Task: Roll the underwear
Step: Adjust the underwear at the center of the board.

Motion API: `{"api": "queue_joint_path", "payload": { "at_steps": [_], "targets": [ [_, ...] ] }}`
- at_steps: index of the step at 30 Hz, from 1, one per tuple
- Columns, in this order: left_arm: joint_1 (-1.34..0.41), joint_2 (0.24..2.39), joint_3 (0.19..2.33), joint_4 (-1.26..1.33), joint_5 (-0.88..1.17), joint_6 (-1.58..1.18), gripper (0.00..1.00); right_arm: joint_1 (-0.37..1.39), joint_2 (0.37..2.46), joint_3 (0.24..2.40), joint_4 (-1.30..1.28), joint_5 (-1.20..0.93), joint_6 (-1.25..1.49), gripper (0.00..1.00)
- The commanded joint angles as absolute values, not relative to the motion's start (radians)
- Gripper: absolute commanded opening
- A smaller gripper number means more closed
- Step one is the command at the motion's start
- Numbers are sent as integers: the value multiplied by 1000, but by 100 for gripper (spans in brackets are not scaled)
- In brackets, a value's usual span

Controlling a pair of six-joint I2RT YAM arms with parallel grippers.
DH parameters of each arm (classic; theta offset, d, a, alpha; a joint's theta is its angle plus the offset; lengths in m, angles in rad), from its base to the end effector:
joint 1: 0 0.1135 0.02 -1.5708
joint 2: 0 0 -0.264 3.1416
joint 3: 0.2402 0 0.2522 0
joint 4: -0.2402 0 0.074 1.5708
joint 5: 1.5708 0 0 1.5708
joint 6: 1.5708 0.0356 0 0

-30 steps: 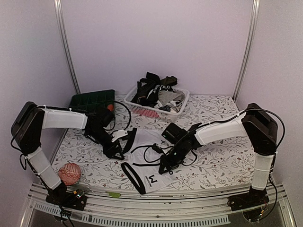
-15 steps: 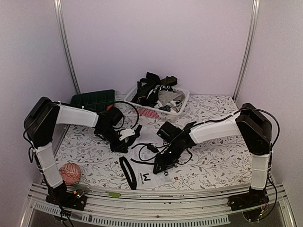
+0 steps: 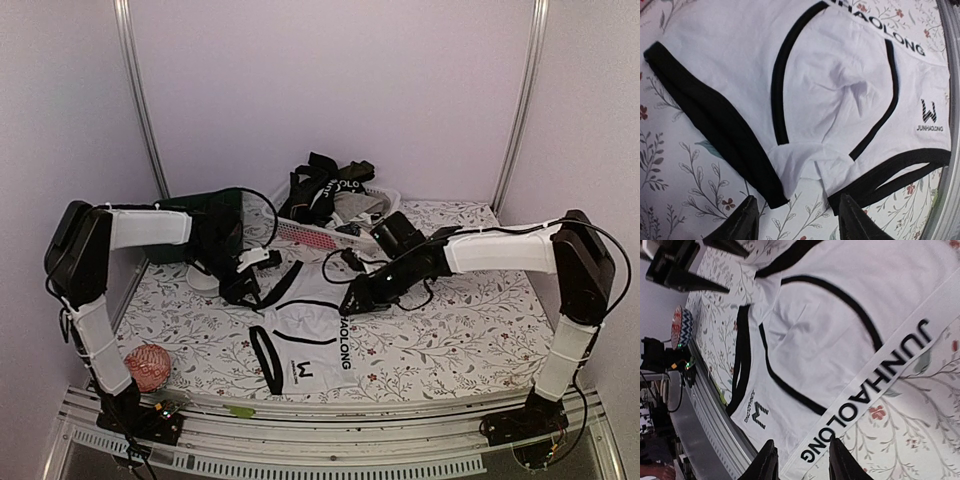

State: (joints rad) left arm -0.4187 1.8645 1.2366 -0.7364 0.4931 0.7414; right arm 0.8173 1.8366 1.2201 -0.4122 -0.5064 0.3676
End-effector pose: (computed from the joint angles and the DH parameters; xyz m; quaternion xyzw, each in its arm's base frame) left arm 0.3143 -0.1583 0.1677 0.5497 0.7930 -0.2236 0.1377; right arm 0.2461 0.2876 0.1855 -0.2733 0.8943 0.3450 0.0803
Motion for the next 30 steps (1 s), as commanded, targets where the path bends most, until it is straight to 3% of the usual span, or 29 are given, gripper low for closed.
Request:
{"api": "queue_joint_path", "payload": {
  "at_steps": [1,8,20,24,30],
  "targets": [
    [-428,1878,1309,-744,601,735,55,725,1828,1277,-342,-416,383,35],
    [-495,1946,1290,-672,580,714,54,666,1913,1387,-360,-342,361,34],
    [-529,1785,950,-711,447,981,47,634,2010,1470,-356,-323,246,33],
    [-462,1770,1042,-738,512,997,53,634,2070,1524,-351,-348,195,33],
    [-299,1951,1419,-822,702,864,65,635,2181,1664,-372,-366,134,35]
  ]
}}
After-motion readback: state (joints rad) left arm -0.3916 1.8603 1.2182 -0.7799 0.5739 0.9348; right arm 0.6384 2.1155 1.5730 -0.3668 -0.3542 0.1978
